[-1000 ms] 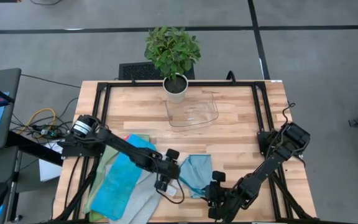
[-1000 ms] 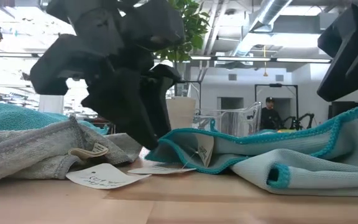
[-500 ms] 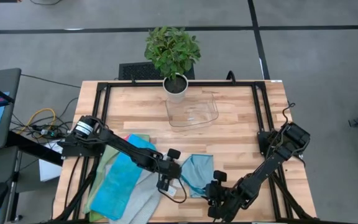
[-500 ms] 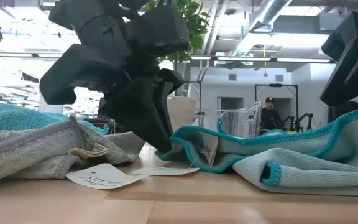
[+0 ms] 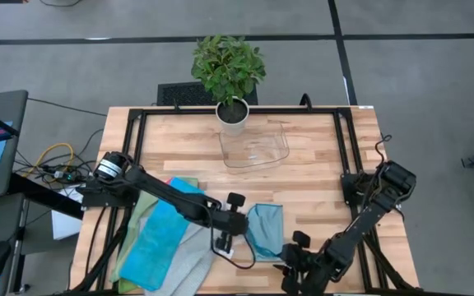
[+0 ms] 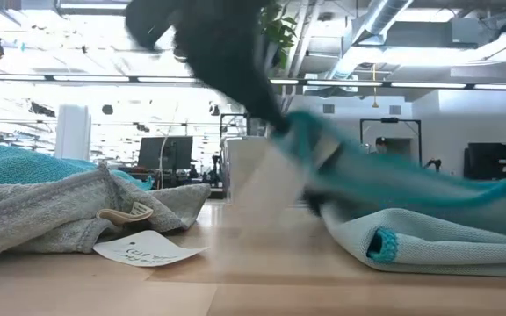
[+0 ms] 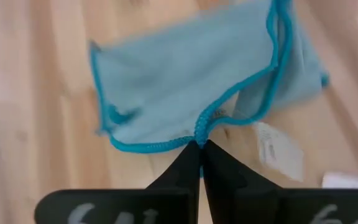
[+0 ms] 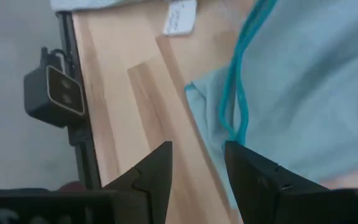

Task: Fold microfiber towels
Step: Fold the light blue microfiber cloth

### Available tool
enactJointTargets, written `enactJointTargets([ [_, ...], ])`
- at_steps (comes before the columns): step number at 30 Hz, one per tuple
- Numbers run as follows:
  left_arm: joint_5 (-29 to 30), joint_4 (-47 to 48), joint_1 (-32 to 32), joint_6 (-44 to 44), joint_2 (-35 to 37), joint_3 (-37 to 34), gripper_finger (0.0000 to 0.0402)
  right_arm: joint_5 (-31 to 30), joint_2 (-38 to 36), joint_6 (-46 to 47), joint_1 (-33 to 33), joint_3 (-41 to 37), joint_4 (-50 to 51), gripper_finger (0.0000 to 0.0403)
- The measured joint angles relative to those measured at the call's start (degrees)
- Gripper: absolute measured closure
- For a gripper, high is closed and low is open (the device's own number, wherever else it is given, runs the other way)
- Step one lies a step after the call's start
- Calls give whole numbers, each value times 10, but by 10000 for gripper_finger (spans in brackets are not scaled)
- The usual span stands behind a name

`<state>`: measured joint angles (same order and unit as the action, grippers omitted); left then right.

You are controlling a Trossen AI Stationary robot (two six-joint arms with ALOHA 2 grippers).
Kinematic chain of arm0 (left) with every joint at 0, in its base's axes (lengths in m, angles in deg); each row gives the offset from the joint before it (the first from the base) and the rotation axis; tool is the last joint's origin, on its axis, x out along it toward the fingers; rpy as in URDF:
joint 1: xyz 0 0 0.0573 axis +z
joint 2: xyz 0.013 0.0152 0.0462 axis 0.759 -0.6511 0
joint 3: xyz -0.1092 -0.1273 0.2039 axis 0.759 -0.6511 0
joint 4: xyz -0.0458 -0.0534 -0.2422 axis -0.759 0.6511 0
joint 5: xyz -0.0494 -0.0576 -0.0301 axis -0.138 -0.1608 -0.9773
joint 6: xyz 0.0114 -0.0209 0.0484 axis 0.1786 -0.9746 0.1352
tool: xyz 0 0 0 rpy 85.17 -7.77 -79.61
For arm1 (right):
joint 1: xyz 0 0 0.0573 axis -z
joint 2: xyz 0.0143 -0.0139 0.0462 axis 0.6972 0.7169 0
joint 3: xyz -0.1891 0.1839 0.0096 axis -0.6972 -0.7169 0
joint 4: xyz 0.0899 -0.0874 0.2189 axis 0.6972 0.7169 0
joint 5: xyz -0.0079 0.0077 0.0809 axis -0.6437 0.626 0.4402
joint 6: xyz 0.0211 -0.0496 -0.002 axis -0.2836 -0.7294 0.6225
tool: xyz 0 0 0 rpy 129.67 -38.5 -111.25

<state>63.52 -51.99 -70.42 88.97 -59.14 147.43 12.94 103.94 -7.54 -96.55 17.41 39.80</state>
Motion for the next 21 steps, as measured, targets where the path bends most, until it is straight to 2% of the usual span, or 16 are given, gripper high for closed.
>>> enactJointTargets([
  [4,11,-2,7,34,0,44,399,-11,1,60,-23,0,19,230],
  [9,5,-3,27,56,0,58,399,-34,1,107,-44,0,31,230],
  [17,-54,-24,57,38,-28,59,400,-37,1,103,-44,0,26,230],
  [21,-53,-27,56,19,-47,66,400,-38,1,101,-40,0,27,230],
])
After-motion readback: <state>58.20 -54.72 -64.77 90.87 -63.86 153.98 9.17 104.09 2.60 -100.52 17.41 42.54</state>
